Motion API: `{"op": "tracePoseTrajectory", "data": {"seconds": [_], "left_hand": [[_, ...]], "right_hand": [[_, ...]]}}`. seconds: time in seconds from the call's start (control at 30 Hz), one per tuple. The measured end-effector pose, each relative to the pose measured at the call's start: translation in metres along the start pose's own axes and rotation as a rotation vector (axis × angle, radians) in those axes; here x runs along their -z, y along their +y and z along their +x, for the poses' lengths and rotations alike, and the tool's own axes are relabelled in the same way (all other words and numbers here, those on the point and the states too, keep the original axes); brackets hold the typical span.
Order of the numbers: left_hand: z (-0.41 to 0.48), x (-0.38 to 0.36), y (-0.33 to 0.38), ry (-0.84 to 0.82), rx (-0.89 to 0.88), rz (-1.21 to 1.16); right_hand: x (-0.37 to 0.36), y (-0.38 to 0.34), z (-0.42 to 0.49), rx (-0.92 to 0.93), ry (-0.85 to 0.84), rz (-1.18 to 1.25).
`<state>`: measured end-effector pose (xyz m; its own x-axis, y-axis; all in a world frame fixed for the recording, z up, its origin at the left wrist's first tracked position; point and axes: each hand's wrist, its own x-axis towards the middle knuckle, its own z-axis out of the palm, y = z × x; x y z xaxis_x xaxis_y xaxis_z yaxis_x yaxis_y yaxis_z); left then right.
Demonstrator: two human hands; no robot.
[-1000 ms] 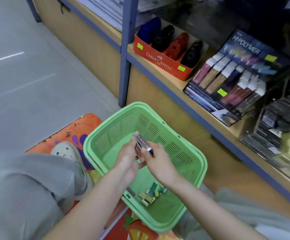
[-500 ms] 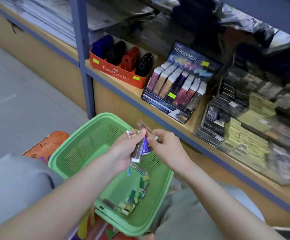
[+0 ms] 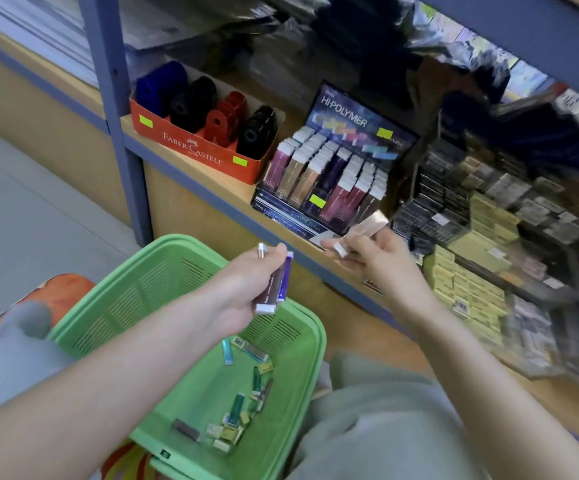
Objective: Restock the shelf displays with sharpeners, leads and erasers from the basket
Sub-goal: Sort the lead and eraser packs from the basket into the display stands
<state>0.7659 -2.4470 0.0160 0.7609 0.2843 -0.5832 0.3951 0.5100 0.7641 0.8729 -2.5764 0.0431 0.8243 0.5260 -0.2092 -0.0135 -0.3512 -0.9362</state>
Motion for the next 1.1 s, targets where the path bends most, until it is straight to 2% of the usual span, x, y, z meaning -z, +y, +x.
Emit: {"op": "tracePoseTrajectory", "data": {"seconds": [0.13, 0.27, 0.5, 0.67, 0.77, 0.9, 1.1], "left_hand": [[0.009, -0.006, 0.000, -0.009, 0.017, -0.059], [0.017, -0.008, 0.001, -0.009, 0.046, -0.096], [0.025, -0.011, 0.005, -0.005, 0.057, -0.126], [0.029, -0.011, 0.006, 0.005, 0.076, -0.120], [0.031, -0.010, 0.006, 0.010, 0.095, -0.130], [0.033, -0.011, 0.006, 0.009, 0.123, -0.152], [0.034, -0.011, 0.009, 0.026, 0.135, -0.261]], "right_hand": [[0.026, -0.011, 0.021, 0.163, 0.248, -0.270], [0.037, -0.016, 0.037, 0.310, 0.369, -0.398], [0.045, -0.018, 0.056, 0.362, 0.239, -0.810], [0.043, -0.023, 0.063, 0.312, 0.086, -1.012], [0.037, -0.019, 0.061, 0.374, 0.167, -1.033], [0.038, -0.015, 0.058, 0.470, 0.315, -0.944], [0.037, -0.011, 0.062, 0.530, 0.340, -1.004]]}}
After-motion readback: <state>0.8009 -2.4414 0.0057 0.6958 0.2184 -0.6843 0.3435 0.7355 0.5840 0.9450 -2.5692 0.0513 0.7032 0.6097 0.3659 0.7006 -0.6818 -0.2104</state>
